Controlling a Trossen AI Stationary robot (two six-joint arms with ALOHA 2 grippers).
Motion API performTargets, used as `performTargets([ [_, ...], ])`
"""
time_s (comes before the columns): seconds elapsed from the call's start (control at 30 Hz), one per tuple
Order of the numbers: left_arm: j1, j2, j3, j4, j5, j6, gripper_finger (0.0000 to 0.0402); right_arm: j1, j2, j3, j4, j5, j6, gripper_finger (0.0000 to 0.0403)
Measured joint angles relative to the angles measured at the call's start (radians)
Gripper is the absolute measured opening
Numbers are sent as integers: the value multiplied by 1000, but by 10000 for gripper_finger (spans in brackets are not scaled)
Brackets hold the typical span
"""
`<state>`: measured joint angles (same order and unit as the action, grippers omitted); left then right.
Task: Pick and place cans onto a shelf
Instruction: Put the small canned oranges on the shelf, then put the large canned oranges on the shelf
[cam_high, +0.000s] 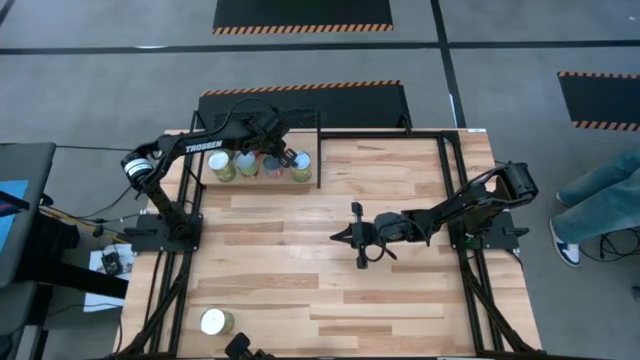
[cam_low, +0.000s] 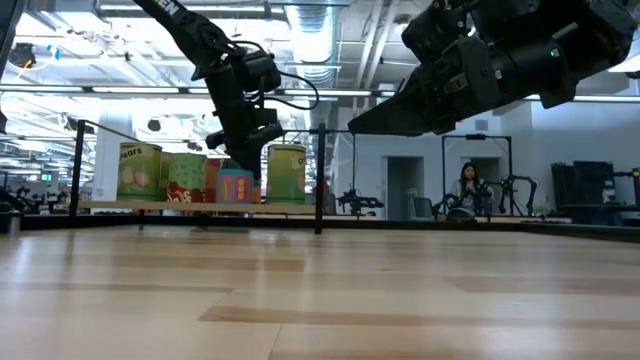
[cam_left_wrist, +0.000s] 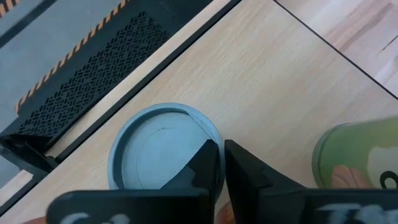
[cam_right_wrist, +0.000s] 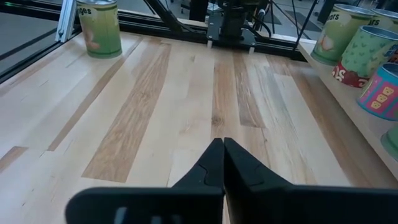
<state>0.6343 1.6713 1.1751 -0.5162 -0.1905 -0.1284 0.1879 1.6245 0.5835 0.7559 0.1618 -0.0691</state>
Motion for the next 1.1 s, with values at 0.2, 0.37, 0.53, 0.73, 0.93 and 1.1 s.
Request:
performTargets([
  [0.2, 0, 0, 0, -1, 1, 0, 53, 0, 0, 0, 0, 0, 0, 17],
  [0.37, -8, 0, 6, -13, 3, 9, 71, 0, 0, 0, 0, 0, -1, 18],
  [0.53, -40, -1, 93, -123, 0, 52, 71, 0, 0, 0, 0, 0, -2, 14],
  [0.73, -148, -3, 236, -312, -2, 156, 58, 0, 0, 0, 0, 0, -2, 19],
  [0.93, -279, -112, 220, -394, -124, 181, 24, 1, 0, 0, -20, 0, -7, 13],
  [1.1, -357, -295, 103, -376, -197, 118, 2, 1, 0, 0, -21, 0, -10, 14],
])
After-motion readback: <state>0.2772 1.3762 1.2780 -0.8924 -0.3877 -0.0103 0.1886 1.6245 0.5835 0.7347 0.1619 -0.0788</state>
